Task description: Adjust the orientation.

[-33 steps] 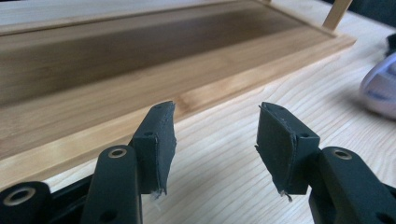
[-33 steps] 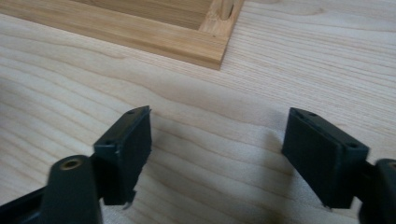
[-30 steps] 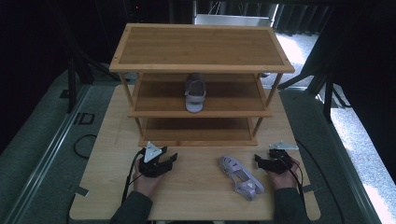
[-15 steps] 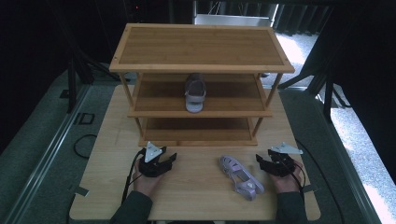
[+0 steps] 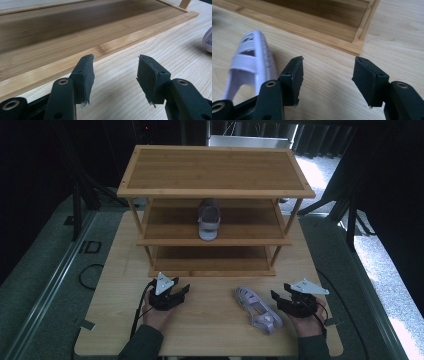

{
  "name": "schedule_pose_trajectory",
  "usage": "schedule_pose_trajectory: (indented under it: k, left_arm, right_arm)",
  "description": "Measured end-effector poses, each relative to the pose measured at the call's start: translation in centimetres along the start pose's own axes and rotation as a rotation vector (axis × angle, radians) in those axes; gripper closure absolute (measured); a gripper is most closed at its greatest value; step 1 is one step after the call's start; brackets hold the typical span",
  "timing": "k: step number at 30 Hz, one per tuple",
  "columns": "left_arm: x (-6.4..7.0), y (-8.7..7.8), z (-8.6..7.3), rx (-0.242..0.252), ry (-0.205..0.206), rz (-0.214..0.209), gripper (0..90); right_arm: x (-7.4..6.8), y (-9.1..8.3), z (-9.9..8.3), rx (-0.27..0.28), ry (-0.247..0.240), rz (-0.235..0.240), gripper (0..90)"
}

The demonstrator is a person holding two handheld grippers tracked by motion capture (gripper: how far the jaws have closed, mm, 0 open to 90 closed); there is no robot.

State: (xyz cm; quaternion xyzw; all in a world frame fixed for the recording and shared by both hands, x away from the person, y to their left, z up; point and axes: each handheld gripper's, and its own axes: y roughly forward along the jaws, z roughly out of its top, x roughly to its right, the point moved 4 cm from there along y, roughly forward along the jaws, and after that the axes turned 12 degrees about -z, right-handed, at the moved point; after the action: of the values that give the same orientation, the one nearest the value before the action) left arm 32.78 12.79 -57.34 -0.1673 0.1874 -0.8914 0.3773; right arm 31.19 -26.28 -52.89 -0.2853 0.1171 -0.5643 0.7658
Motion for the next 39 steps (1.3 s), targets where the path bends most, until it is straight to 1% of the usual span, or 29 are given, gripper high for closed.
schedule_pose_trajectory:
  k: [10, 11, 12, 15, 17, 20, 21, 24, 26, 27, 30, 34, 35, 37, 39]
  left_arm:
    - [0.0, 0.0, 0.0, 0.005, 0.001, -0.004, 47.6]
    - [0.0, 0.0, 0.0, 0.005, 0.001, -0.004, 47.6]
    - [0.0, 0.0, 0.0, 0.006, 0.001, -0.004, 47.6]
    - [0.0, 0.0, 0.0, 0.005, 0.002, -0.006, 47.6]
    - [0.1, 0.0, 0.0, 0.005, 0.003, -0.006, 47.6]
    - [0.1, 0.0, 0.0, 0.006, 0.004, -0.006, 47.6]
    - [0.1, 0.0, 0.0, 0.005, 0.005, -0.007, 47.6]
    - [0.1, 0.0, 0.0, 0.004, 0.009, -0.006, 47.6]
    - [0.1, 0.0, 0.0, 0.004, 0.009, -0.006, 47.6]
    - [0.1, 0.0, 0.0, 0.004, 0.007, -0.007, 47.6]
    - [0.1, 0.0, 0.0, 0.005, 0.007, -0.006, 47.6]
    - [0.1, 0.0, 0.0, 0.005, 0.010, -0.006, 47.6]
    - [0.1, 0.0, 0.0, 0.005, 0.011, -0.006, 47.6]
    - [0.1, 0.0, 0.0, 0.004, 0.011, -0.006, 47.6]
    - [0.1, 0.0, 0.0, 0.004, 0.011, -0.006, 47.6]
  right_arm:
    - [-1.6, -1.6, 0.2, 0.031, -0.024, 0.041, 40.2]
    - [-1.6, -1.6, 0.2, 0.031, -0.024, 0.041, 40.2]
    - [-2.0, -1.9, 0.3, 0.038, -0.034, 0.053, 40.0]
    - [-2.5, -2.3, 0.5, 0.045, -0.049, 0.068, 40.0]
    - [-2.7, -2.6, 0.7, 0.053, -0.057, 0.082, 40.0]
    - [-2.9, -2.8, 0.8, 0.058, -0.063, 0.088, 40.0]
    - [-3.5, -3.0, 0.8, 0.058, -0.084, 0.106, 40.6]
    - [-4.1, -2.6, 0.5, 0.043, -0.102, 0.122, 42.9]
    - [-4.2, -2.4, 0.3, 0.037, -0.110, 0.124, 44.2]
    - [-4.5, -2.0, 0.0, 0.020, -0.115, 0.130, 47.7]
    - [-4.6, -1.7, -0.2, 0.006, -0.120, 0.133, 49.6]
    - [-4.5, -1.0, -0.7, -0.030, -0.132, 0.133, 59.1]
    - [-4.4, -0.9, -0.8, -0.035, -0.129, 0.137, 63.5]
    - [-4.2, -0.7, -0.9, -0.046, -0.132, 0.135, 69.4]
    - [-4.0, -0.4, -1.1, -0.056, -0.126, 0.144, 72.5]
